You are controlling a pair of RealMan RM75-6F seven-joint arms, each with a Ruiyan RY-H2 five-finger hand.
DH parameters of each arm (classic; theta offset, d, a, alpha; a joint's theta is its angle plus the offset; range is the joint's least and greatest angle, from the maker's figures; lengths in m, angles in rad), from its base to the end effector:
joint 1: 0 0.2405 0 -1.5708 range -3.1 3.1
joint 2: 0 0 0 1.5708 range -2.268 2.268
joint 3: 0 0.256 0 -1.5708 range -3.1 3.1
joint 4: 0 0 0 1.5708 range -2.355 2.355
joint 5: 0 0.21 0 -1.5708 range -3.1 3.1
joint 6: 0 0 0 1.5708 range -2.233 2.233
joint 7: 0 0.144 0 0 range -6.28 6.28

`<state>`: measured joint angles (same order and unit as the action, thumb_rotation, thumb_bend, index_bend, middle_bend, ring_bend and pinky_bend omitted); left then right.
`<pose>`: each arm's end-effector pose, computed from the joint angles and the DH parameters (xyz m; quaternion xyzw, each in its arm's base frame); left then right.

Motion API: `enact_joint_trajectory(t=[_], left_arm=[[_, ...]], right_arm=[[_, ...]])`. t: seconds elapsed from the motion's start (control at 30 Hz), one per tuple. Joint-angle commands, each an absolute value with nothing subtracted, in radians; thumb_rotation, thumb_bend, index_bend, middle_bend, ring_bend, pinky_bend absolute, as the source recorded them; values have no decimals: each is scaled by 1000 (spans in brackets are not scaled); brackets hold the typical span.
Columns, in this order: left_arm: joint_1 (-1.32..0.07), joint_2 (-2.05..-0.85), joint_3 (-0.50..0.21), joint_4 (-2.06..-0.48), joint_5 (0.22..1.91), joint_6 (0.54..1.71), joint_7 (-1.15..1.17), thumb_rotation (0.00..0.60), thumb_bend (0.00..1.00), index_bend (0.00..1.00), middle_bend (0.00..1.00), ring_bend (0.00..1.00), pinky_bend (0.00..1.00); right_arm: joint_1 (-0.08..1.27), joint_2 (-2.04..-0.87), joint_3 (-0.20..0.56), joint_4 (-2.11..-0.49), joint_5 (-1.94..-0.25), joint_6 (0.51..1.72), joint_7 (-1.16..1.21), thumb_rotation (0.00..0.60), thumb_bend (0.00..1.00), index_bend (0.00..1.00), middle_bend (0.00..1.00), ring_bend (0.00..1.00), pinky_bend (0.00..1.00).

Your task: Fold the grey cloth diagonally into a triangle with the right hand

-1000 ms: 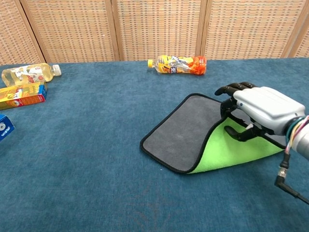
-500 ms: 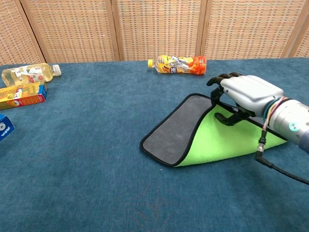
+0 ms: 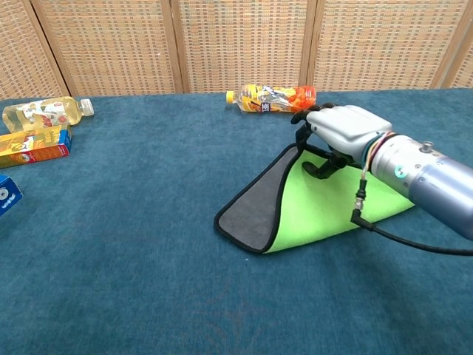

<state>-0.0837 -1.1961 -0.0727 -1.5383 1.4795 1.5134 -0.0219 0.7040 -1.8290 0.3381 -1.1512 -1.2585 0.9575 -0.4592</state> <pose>-0.3183 0.1859 0.1492 -0.5706 -0.3861 -0.4084 0.5988 -0.1391 -0.3668 -0.0584 0.7274 -0.3136 0.3791 0.4783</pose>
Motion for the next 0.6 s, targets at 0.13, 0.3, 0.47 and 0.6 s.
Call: enact_joint_trajectory(t=[0.13, 0.3, 0.47, 0.6], left_arm=[[-85, -1195, -77, -1533, 1469, 1508, -30, 600, 146, 0, 0, 0, 0], [-89, -1197, -79, -1530, 1464, 1502, -27, 600, 147, 0, 0, 0, 0], [-90, -1198, -80, -1529, 1462, 1502, -27, 600, 147, 0, 0, 0, 0], [-91, -1199, -81, -1526, 1457, 1495, -29, 600, 146, 0, 0, 0, 0]], right_arm=[[769, -1859, 371, -1057, -1222, 913, -451, 600, 537, 645, 135, 0, 0], [813, -1875, 391, -988, -1200, 889, -436, 600, 537, 644, 136, 0, 0], [851, -1894, 397, -909, -1178, 866, -414, 600, 537, 644, 137, 0, 0], [867, -1901, 396, -870, -1168, 855, -407, 600, 536, 645, 137, 0, 0]])
